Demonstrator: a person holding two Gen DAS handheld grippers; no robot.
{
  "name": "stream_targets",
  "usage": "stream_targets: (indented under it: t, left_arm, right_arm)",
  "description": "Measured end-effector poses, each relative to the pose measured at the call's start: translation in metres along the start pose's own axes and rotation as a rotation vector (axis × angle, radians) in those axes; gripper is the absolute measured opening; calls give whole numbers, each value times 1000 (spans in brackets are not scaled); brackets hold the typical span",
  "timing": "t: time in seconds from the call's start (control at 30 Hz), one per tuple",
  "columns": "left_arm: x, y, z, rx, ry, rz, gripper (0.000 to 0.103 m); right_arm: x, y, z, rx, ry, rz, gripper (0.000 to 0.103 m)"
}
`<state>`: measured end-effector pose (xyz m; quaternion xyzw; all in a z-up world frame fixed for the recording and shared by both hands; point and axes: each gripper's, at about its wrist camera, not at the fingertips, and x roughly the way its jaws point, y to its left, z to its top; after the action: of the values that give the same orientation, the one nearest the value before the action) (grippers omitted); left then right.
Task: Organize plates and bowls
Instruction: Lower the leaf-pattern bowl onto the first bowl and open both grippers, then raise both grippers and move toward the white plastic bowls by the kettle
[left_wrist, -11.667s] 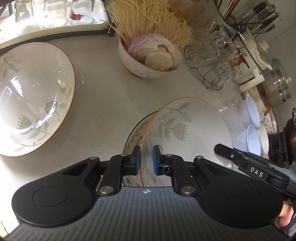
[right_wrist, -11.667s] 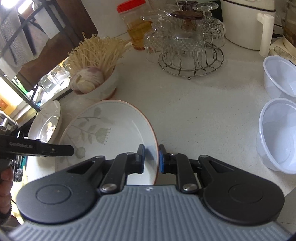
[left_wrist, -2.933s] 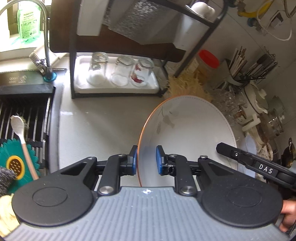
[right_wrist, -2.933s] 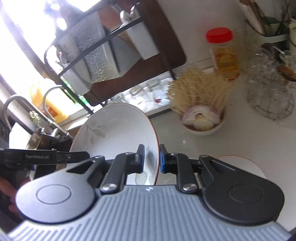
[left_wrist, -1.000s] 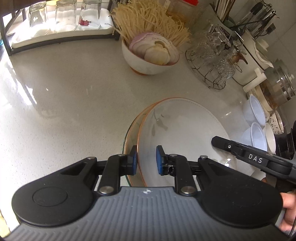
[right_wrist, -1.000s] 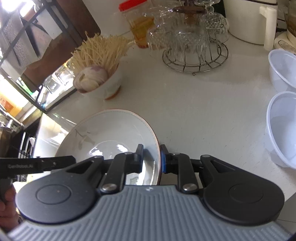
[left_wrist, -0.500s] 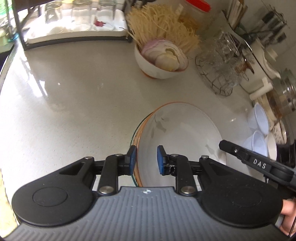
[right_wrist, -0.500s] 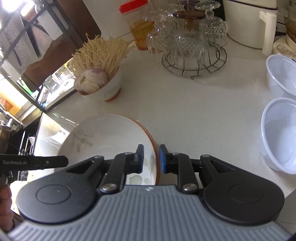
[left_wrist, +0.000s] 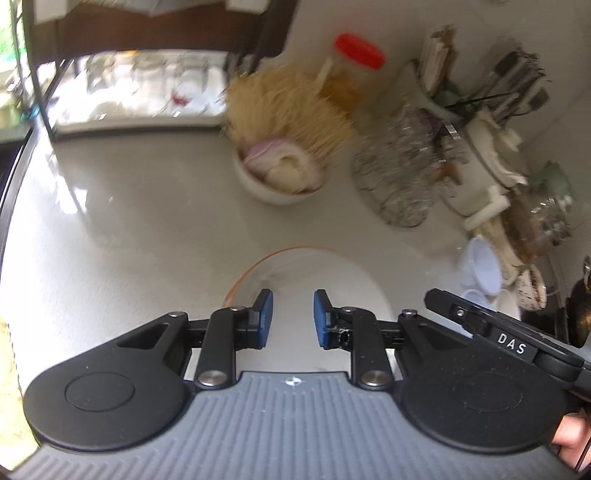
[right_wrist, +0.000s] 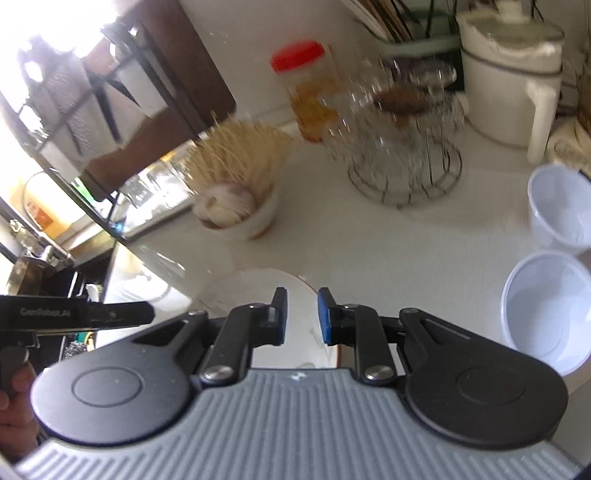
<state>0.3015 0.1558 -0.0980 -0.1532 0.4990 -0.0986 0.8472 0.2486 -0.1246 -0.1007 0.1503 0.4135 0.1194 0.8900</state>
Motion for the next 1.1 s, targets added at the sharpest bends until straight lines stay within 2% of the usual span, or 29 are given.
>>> stream_targets:
  t: [0.2,0.33,0.57,0.87,1.1]
  left_arm:
    - [-32,-35,2,42,-71,-55,26]
    - [-44,-58,-7,93,-131,-30,26]
    - [-63,-94,-36,106,-199,-11,26]
    - [-71,-145,-94,60,-206,26,26]
    - [-70,-179,-139,13,-219,56,26]
  right_arm:
    - [-41,13,8,-51,-81,37,22]
    - [-71,15,9,-88,-140,48,22]
    - [-116,1,1,-159,-223,72,22]
    - [-161,-38,-20,-197,-236,107,22]
    - [-180,-76,-39,-232,-219,118,22]
